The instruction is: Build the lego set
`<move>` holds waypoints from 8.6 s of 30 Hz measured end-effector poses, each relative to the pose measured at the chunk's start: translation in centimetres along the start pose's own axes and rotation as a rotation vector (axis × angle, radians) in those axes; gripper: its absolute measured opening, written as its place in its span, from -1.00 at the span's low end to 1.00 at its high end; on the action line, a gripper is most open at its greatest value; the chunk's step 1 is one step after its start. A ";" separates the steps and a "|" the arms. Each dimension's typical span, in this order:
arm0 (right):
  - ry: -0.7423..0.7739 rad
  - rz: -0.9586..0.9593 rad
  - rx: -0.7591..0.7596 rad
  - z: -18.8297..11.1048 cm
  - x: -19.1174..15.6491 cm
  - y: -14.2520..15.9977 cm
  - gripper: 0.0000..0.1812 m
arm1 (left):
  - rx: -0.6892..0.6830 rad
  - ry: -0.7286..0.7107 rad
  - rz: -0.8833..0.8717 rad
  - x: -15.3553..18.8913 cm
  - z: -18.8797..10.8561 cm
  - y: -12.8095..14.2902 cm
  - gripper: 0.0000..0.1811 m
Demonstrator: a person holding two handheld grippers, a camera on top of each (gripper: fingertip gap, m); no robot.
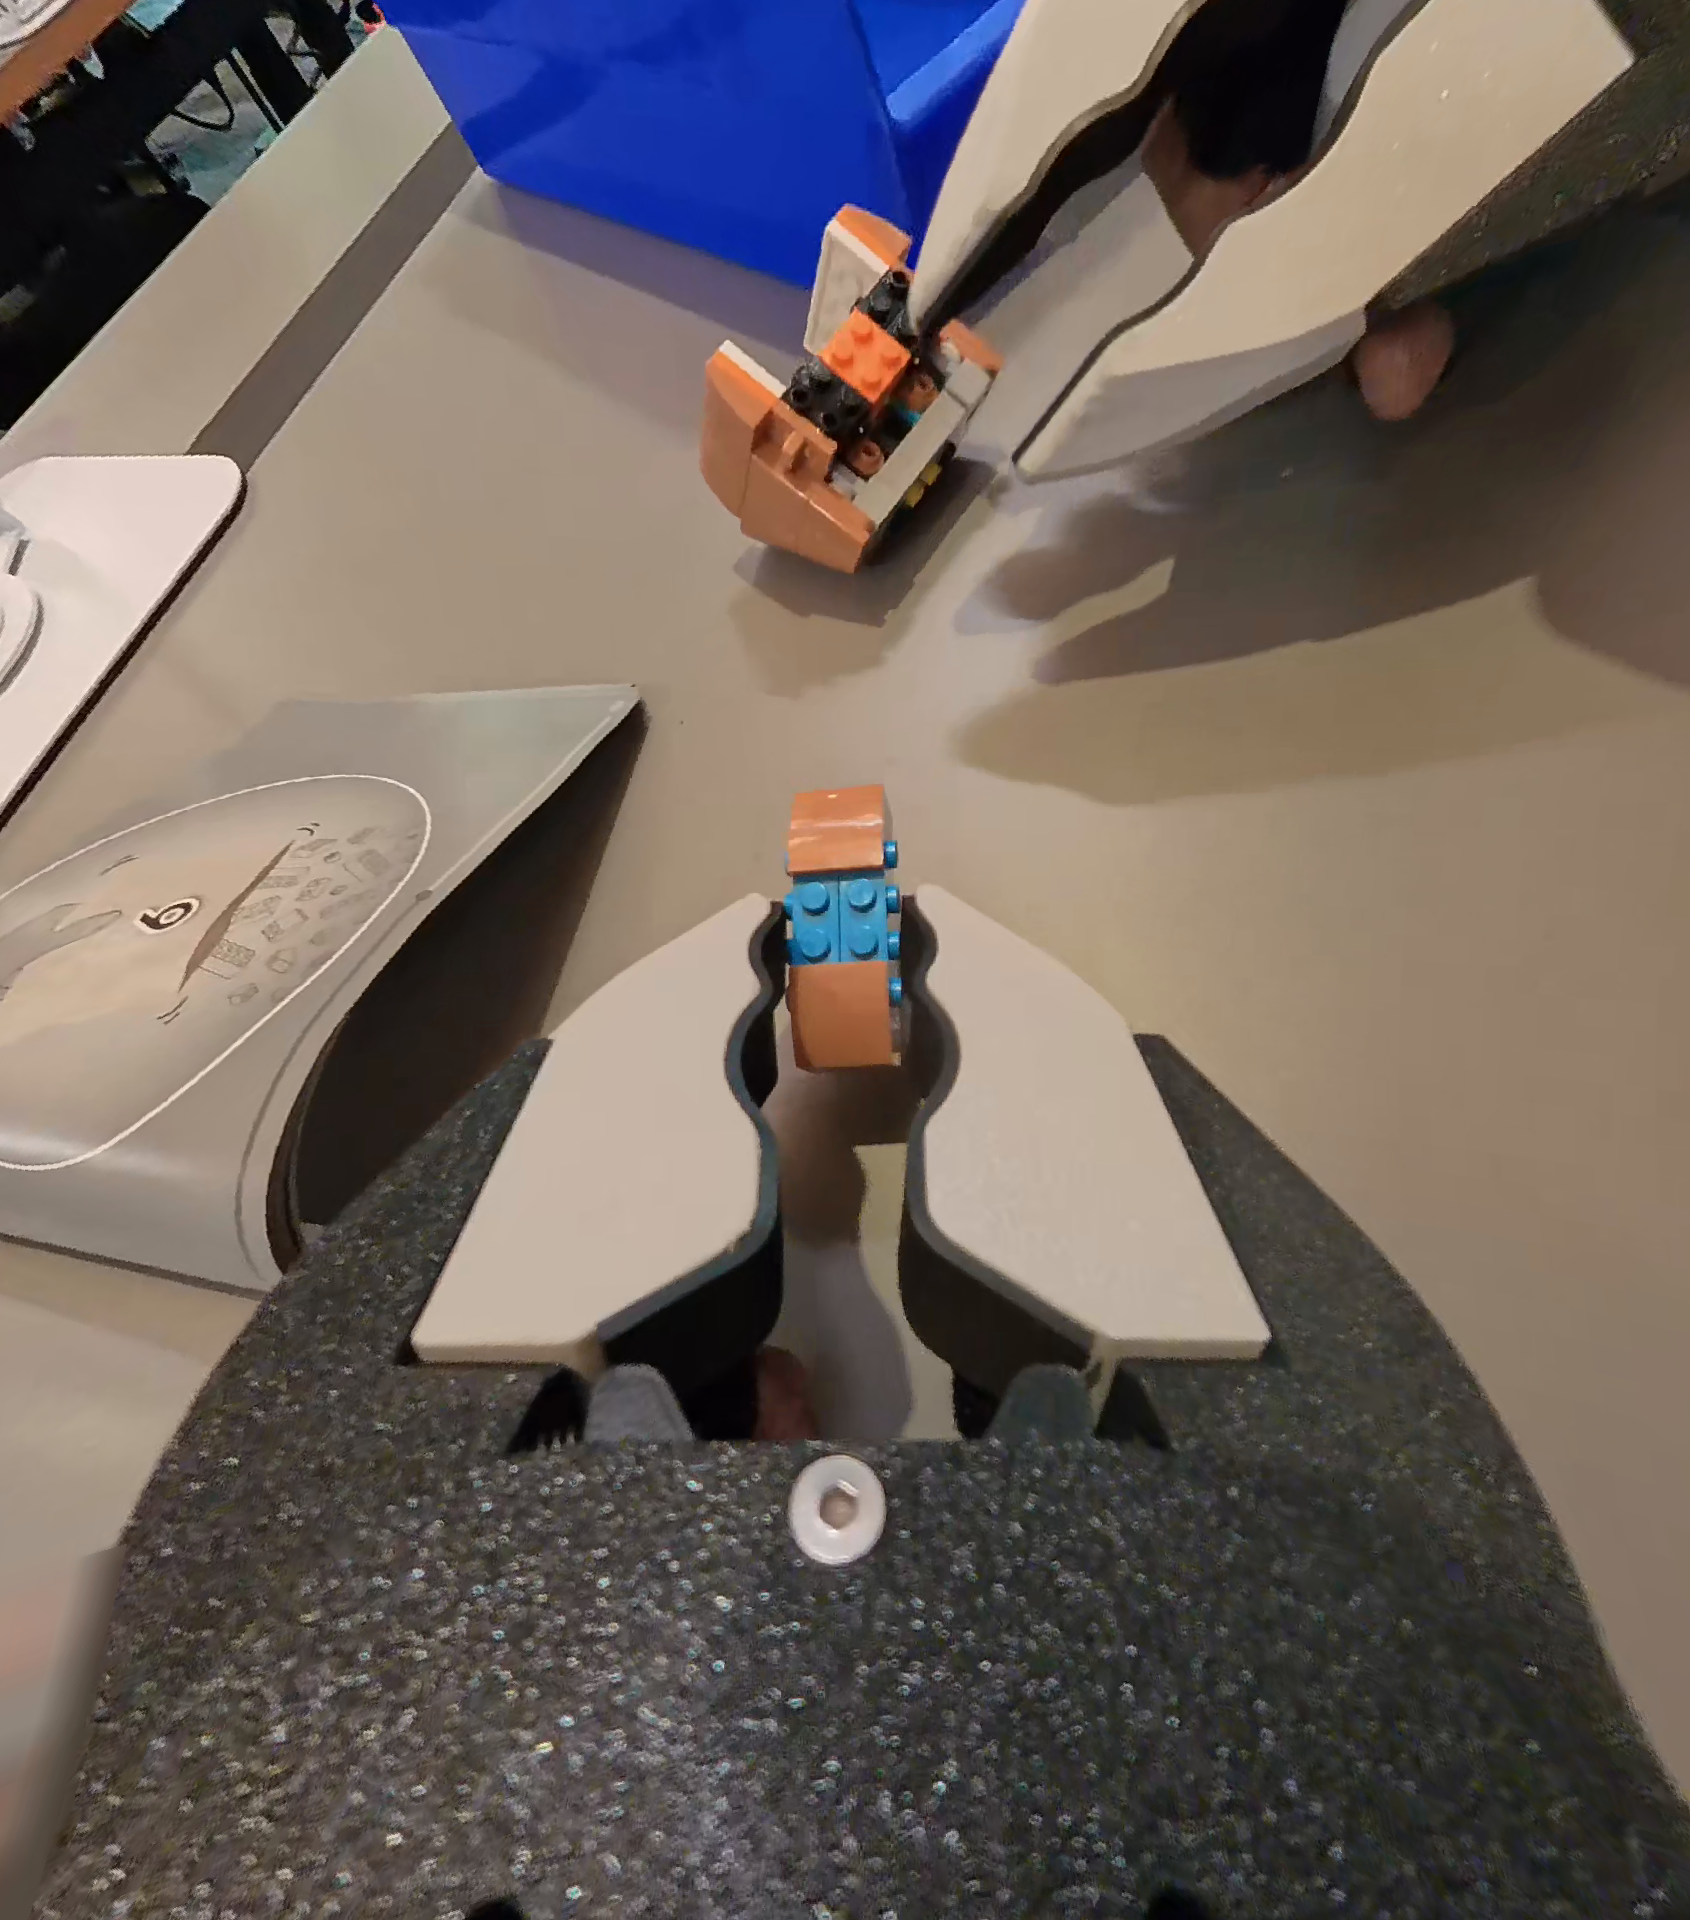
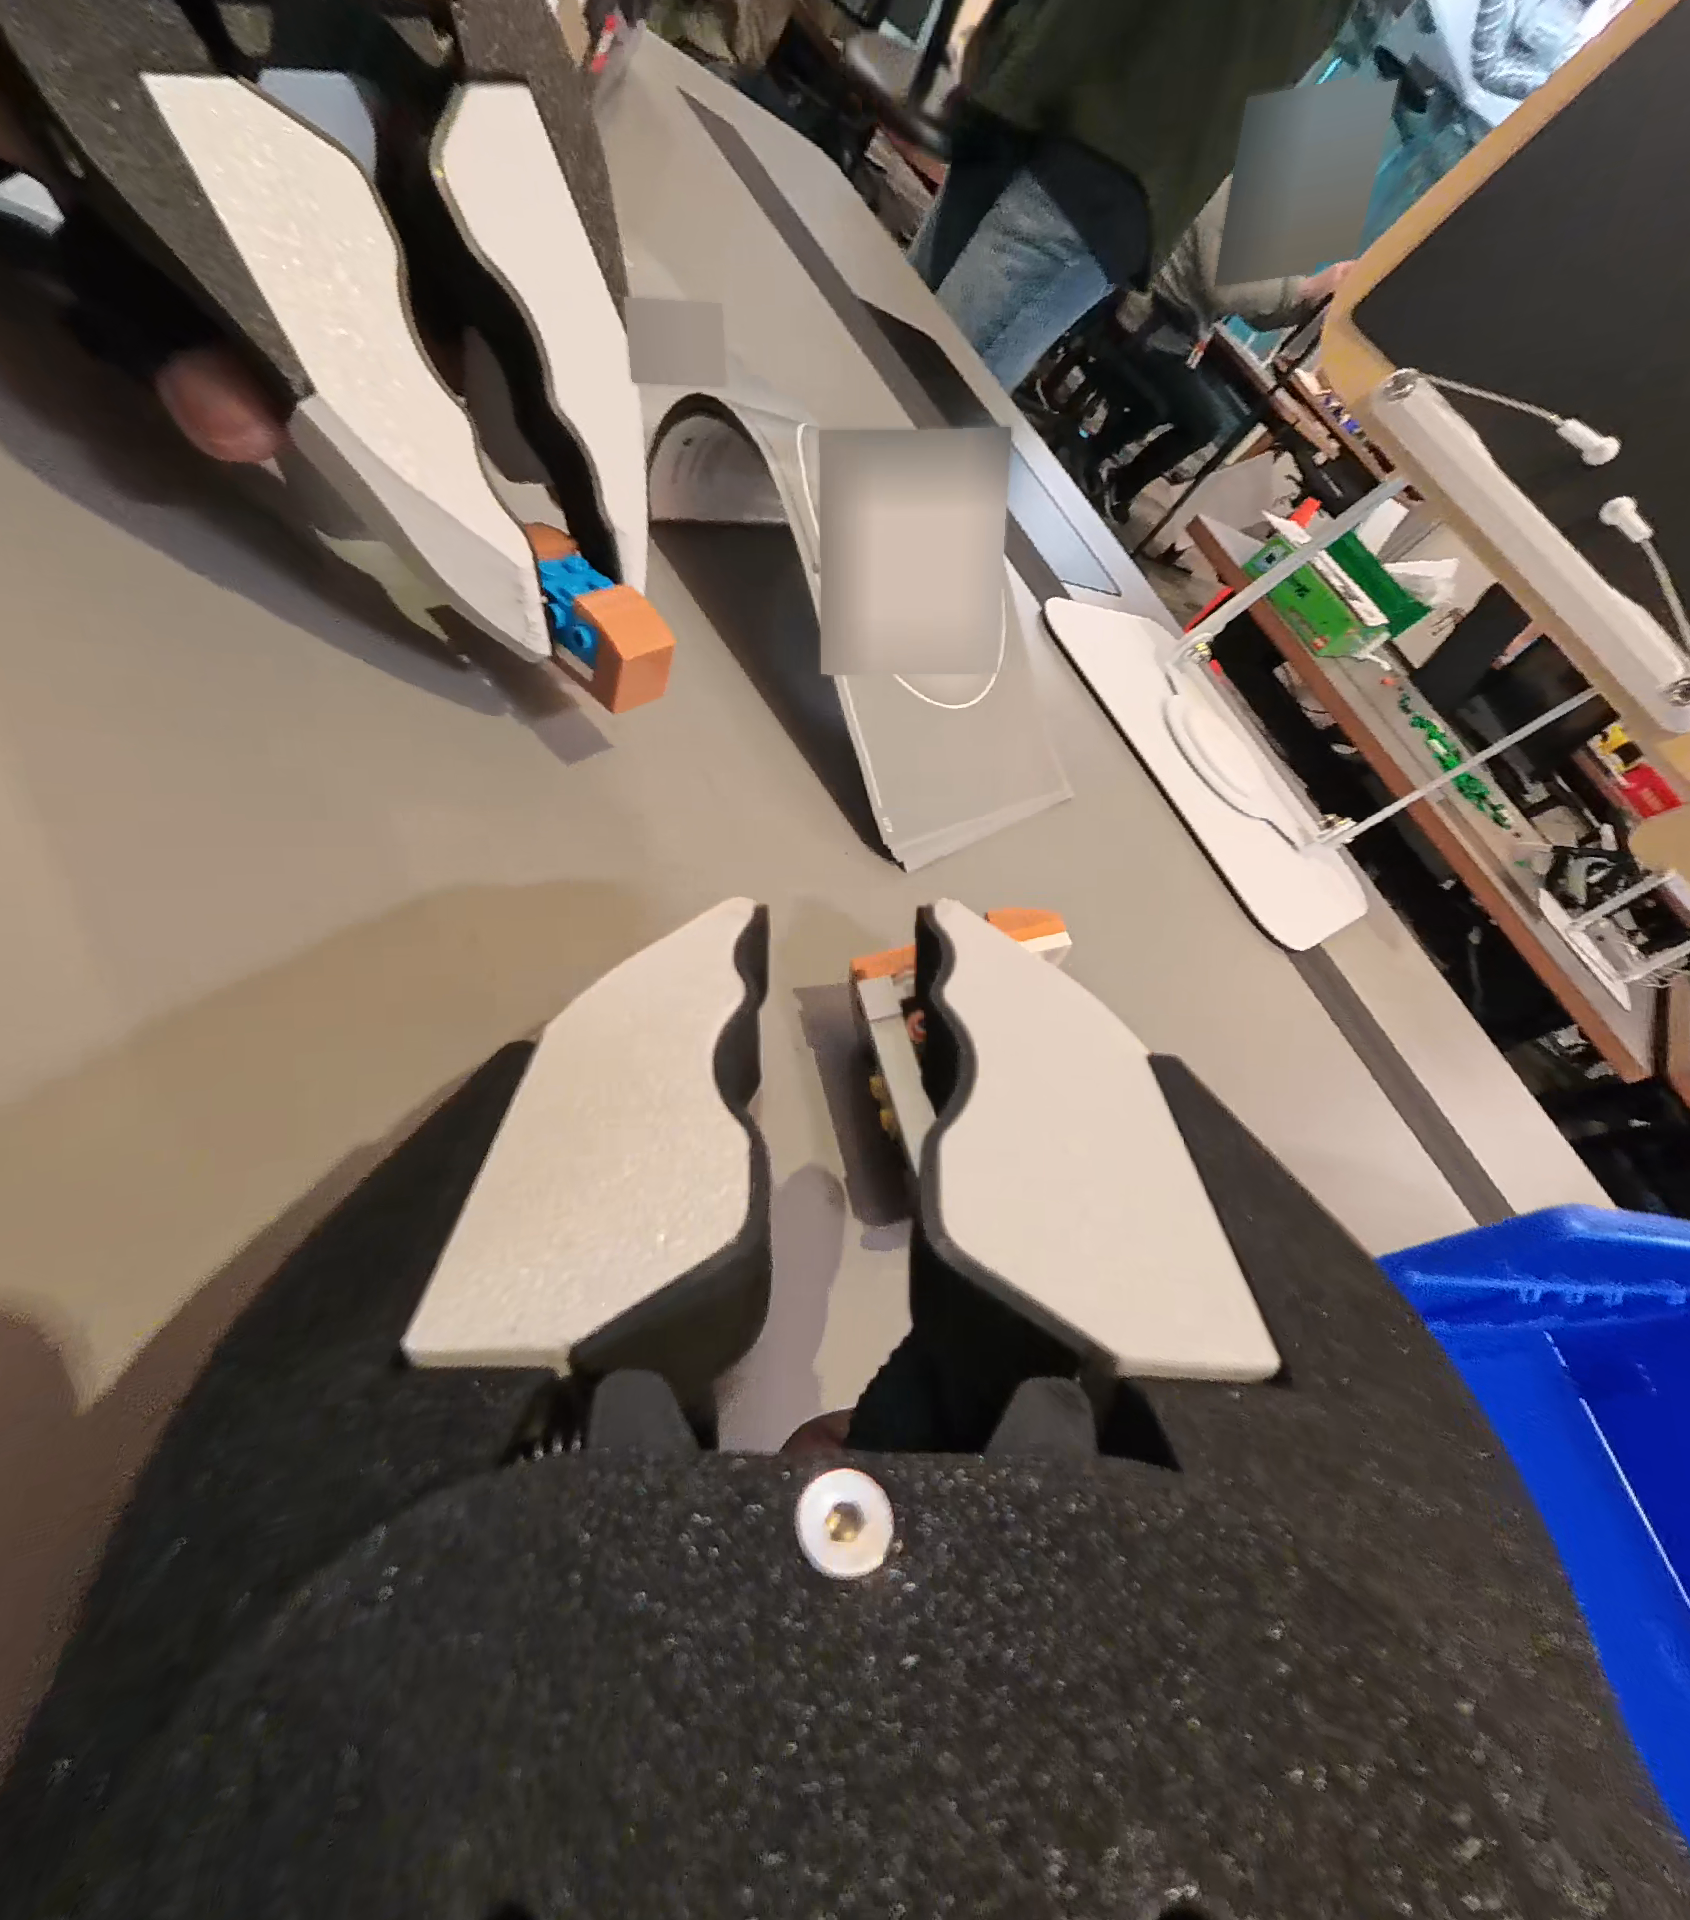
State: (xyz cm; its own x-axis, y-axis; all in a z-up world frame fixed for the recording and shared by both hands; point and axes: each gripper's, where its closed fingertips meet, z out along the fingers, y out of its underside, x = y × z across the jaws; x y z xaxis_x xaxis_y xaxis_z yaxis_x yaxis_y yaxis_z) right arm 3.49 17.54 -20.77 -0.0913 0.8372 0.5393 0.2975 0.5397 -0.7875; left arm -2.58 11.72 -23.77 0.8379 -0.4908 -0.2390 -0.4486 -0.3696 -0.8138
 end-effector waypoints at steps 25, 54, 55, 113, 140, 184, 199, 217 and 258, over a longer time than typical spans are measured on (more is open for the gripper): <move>0.186 0.064 -0.141 -1.1 4.4 3.4 -0.64 | 0.436 0.237 -0.574 -2.8 -4.2 -3.8 -0.77; -0.007 -0.109 -0.140 -1.1 2.8 4.8 -0.43 | 0.513 0.039 -0.006 -0.4 -5.3 -5.9 -0.77; -0.011 -0.108 -0.137 -1.0 2.7 4.7 -0.43 | 0.495 0.016 0.051 0.0 -5.1 -5.9 -0.77; -0.338 -0.022 -0.120 1.6 -4.6 0.2 -0.17 | 0.467 -0.172 0.438 1.0 -5.4 -5.9 -0.77; -0.517 0.251 -0.076 2.4 -5.1 -1.9 -0.40 | 0.148 0.255 0.448 1.3 -2.5 -5.7 -0.77; -0.585 0.384 -0.128 2.3 -4.9 -1.0 -0.39 | 0.006 0.453 0.338 1.4 0.5 -2.9 -0.50; -0.617 0.425 -0.142 2.3 -4.9 -0.7 -0.39 | -0.015 0.396 0.182 0.5 1.0 -1.2 -0.25; -0.676 0.469 -0.144 2.2 -4.9 -0.6 -0.39 | -0.065 0.426 0.164 1.9 3.4 -0.5 -0.32; -0.068 -0.856 0.307 0.5 -0.8 -10.6 0.16 | 0.157 0.319 -0.090 -0.3 -3.3 -6.7 -0.32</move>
State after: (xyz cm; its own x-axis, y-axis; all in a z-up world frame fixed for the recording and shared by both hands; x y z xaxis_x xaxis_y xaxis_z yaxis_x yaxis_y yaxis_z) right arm -0.09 11.21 -13.01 -0.2231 0.1377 0.9650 -0.1629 0.9708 -0.1762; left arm -0.81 11.71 -16.50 0.7213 -0.6926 -0.0060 -0.3036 -0.3084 -0.9015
